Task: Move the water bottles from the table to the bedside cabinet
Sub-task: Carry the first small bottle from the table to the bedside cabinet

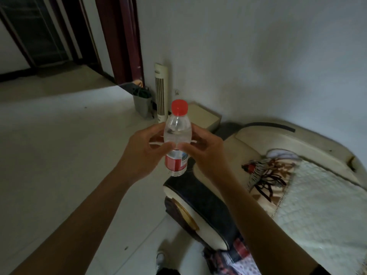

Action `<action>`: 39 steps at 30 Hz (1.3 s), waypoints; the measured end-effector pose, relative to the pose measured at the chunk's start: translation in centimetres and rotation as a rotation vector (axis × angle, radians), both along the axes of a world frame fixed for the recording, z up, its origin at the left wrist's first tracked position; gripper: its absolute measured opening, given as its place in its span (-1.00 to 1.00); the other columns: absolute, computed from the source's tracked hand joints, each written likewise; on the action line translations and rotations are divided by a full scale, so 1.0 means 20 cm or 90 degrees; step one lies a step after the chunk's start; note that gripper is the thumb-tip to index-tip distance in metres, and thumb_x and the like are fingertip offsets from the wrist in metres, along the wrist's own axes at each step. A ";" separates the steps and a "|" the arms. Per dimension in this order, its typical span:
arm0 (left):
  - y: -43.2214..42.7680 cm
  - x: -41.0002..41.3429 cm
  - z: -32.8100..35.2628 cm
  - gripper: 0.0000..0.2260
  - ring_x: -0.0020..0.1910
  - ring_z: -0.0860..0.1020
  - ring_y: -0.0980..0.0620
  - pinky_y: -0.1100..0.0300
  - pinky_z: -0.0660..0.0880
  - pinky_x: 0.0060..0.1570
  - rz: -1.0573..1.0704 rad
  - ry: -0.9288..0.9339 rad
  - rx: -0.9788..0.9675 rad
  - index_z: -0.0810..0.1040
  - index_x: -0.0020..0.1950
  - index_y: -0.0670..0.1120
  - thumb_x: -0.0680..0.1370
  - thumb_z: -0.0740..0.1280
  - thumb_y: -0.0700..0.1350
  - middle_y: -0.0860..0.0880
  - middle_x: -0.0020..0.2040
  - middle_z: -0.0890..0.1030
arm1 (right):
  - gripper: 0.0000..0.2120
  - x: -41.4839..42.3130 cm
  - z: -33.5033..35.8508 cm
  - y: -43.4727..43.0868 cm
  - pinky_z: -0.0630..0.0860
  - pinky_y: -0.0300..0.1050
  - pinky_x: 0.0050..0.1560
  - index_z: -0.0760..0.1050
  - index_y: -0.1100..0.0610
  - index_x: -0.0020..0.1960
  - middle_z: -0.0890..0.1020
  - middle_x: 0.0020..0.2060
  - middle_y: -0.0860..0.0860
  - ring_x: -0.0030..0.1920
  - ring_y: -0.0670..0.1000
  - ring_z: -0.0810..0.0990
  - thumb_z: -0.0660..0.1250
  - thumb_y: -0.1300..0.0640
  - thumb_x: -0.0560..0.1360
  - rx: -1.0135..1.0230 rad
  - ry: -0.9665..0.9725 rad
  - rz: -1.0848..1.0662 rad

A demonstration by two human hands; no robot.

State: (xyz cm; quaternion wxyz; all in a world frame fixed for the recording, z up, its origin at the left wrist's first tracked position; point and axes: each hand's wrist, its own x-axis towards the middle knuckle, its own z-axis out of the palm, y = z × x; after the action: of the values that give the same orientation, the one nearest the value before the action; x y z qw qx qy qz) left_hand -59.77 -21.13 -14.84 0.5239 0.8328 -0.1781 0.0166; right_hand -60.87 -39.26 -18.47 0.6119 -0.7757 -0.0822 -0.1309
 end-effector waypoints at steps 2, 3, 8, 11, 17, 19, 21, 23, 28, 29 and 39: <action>0.05 0.20 0.00 -0.63 0.11 0.62 0.20 0.15 0.56 0.17 -0.007 0.004 0.003 0.52 0.34 0.04 0.54 0.41 -0.14 0.10 0.15 0.66 | -0.56 0.19 -0.02 0.05 0.61 -0.08 0.26 0.52 0.24 0.35 0.67 0.20 0.10 0.18 -0.02 0.68 0.47 0.20 0.50 0.009 0.000 -0.011; 0.07 0.29 0.00 -0.62 0.12 0.62 0.18 0.14 0.56 0.17 -0.012 0.006 0.003 0.52 0.34 0.04 0.54 0.41 -0.14 0.09 0.16 0.66 | -0.54 0.28 -0.02 0.08 0.61 -0.01 0.26 0.51 0.24 0.36 0.67 0.20 0.11 0.19 0.00 0.68 0.47 0.18 0.49 0.009 -0.007 -0.020; 0.19 0.67 0.03 -0.63 0.10 0.60 0.28 0.35 0.53 0.08 -0.041 0.006 -0.021 0.49 0.33 0.11 0.54 0.40 -0.13 0.20 0.12 0.63 | -0.50 0.64 0.02 0.20 0.63 0.07 0.24 0.51 0.19 0.38 0.65 0.21 0.10 0.18 0.01 0.67 0.48 0.14 0.47 -0.006 -0.036 -0.052; 0.28 0.90 0.03 -0.63 0.09 0.60 0.31 0.41 0.53 0.04 -0.064 0.006 -0.030 0.48 0.31 0.12 0.54 0.40 -0.12 0.22 0.10 0.62 | -0.47 0.83 0.04 0.28 0.62 0.10 0.24 0.51 0.16 0.39 0.65 0.21 0.08 0.20 0.03 0.66 0.47 0.03 0.46 -0.016 -0.029 -0.061; 0.45 1.34 -0.03 -0.59 0.13 0.61 0.24 0.37 0.54 0.06 -0.117 -0.004 -0.051 0.48 0.36 0.12 0.54 0.41 -0.11 0.18 0.15 0.63 | -0.46 1.20 0.04 0.46 0.63 0.05 0.25 0.51 0.16 0.40 0.66 0.22 0.07 0.20 -0.01 0.67 0.48 0.06 0.46 -0.033 -0.013 -0.115; 0.51 1.48 -0.04 -0.59 0.14 0.61 0.23 0.34 0.55 0.07 -0.137 -0.004 -0.058 0.48 0.38 0.08 0.54 0.41 -0.10 0.14 0.17 0.64 | -0.49 1.30 0.04 0.54 0.63 0.03 0.25 0.51 0.14 0.40 0.66 0.21 0.07 0.19 -0.01 0.67 0.49 0.11 0.48 -0.030 -0.004 -0.136; 0.58 1.63 -0.04 -0.61 0.14 0.61 0.24 0.32 0.56 0.07 -0.163 -0.004 -0.068 0.49 0.36 0.08 0.55 0.40 -0.10 0.14 0.17 0.65 | -0.52 1.42 0.04 0.61 0.63 -0.04 0.24 0.52 0.13 0.38 0.67 0.20 0.06 0.18 -0.05 0.68 0.49 0.16 0.48 -0.026 -0.001 -0.160; 0.63 1.76 -0.02 -0.63 0.13 0.60 0.26 0.33 0.54 0.07 -0.184 -0.003 -0.069 0.49 0.33 0.13 0.55 0.40 -0.09 0.19 0.14 0.64 | -0.53 1.52 0.06 0.68 0.63 -0.11 0.22 0.52 0.11 0.37 0.68 0.18 0.04 0.16 -0.08 0.68 0.49 0.17 0.48 -0.024 -0.006 -0.187; 0.66 2.04 0.02 -0.65 0.06 0.59 0.35 0.45 0.52 -0.02 -0.236 -0.004 -0.069 0.44 0.17 0.33 0.54 0.39 -0.09 0.35 0.01 0.60 | -0.54 1.74 0.08 0.73 0.63 0.01 0.24 0.51 0.08 0.36 0.67 0.19 0.03 0.18 -0.03 0.68 0.49 0.18 0.49 -0.023 -0.004 -0.232; 0.65 2.10 0.02 -0.65 0.05 0.60 0.35 0.46 0.52 -0.02 -0.246 -0.005 -0.075 0.44 0.17 0.32 0.54 0.39 -0.10 0.35 0.00 0.60 | -0.53 1.79 0.08 0.73 0.63 0.04 0.25 0.51 0.07 0.37 0.67 0.20 0.04 0.18 -0.03 0.68 0.49 0.19 0.49 -0.020 -0.005 -0.241; 0.38 2.81 -0.10 -0.64 0.08 0.61 0.29 0.42 0.54 0.01 -0.298 0.015 -0.084 0.47 0.29 0.15 0.55 0.39 -0.15 0.24 0.09 0.63 | -0.51 2.46 -0.07 0.49 0.63 0.00 0.24 0.50 0.13 0.38 0.66 0.19 0.00 0.17 -0.06 0.67 0.50 0.20 0.47 0.013 0.009 -0.304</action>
State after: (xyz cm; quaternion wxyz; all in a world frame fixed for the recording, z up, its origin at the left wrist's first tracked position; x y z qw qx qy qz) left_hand -3.53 -13.59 -16.80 0.5685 0.7332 -0.3586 -0.1032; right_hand -11.72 -29.40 -19.83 0.5719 -0.7678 0.1090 -0.2674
